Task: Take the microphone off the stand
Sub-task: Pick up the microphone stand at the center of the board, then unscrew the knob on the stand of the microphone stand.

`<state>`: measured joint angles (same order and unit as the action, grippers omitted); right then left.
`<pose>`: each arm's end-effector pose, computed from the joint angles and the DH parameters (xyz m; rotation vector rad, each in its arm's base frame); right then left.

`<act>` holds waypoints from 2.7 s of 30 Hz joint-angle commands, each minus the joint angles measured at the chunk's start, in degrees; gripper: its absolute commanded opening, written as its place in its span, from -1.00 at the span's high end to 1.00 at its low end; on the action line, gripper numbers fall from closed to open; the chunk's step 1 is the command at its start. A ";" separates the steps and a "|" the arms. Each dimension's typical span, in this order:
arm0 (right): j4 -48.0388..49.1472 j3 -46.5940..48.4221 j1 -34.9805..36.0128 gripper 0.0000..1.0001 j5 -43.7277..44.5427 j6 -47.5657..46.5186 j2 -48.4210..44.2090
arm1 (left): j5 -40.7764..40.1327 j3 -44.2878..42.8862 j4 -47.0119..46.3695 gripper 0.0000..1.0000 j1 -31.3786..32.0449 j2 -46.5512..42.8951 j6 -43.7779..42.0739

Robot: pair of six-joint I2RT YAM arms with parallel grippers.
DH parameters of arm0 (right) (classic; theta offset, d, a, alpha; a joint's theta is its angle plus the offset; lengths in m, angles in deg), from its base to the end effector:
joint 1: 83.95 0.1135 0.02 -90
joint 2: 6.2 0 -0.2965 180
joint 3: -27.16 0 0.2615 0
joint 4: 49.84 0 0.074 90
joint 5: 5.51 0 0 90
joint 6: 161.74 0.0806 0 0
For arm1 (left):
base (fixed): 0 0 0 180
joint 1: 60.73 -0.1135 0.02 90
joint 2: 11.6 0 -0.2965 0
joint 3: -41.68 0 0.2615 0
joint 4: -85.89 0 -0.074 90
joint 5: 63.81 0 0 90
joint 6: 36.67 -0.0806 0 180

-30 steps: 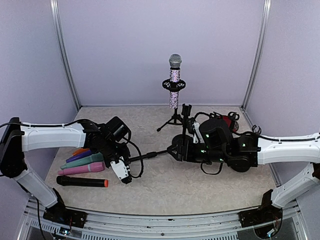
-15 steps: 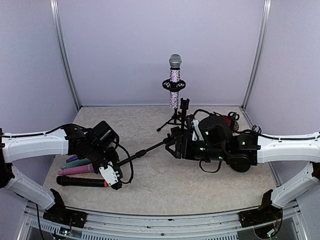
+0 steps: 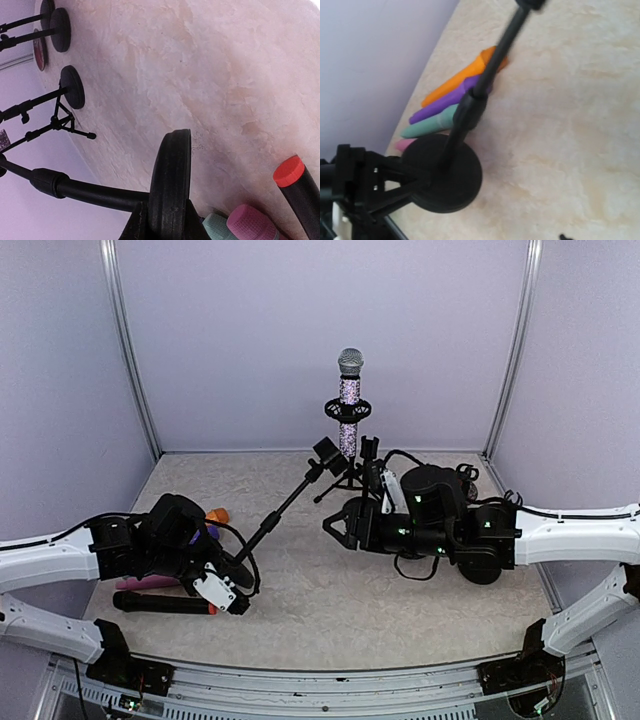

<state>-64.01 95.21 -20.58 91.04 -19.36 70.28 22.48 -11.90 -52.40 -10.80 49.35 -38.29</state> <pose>0.1658 0.3102 0.3042 -0.1252 2.1653 1.1582 0.1562 -0.1776 0.2225 2.3191 0.8403 0.4021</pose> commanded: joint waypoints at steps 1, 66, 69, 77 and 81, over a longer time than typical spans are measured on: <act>2.76 3.29 0.59 -0.31 -2.06 -2.31 1.17 | -0.43 2.13 -14.41 1.00 0.51 -6.42 7.27; 25.58 29.81 1.76 1.00 -17.35 -24.97 21.05 | 8.28 1.31 -24.84 1.00 2.36 -17.88 12.66; 27.09 29.13 1.58 1.00 -22.31 -25.49 19.81 | 10.40 0.33 -23.40 1.00 2.36 -17.88 13.73; 28.57 29.39 0.67 1.00 -37.46 -25.51 18.18 | 16.08 -1.70 -20.48 1.00 2.36 -18.33 14.66; 29.74 28.98 0.35 1.00 -44.67 -24.29 17.75 | 16.82 -2.37 -19.36 1.00 2.36 -18.32 14.90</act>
<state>-41.32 124.13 -22.15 63.65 -44.36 91.42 39.77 -11.86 -71.73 -7.89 30.68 -27.80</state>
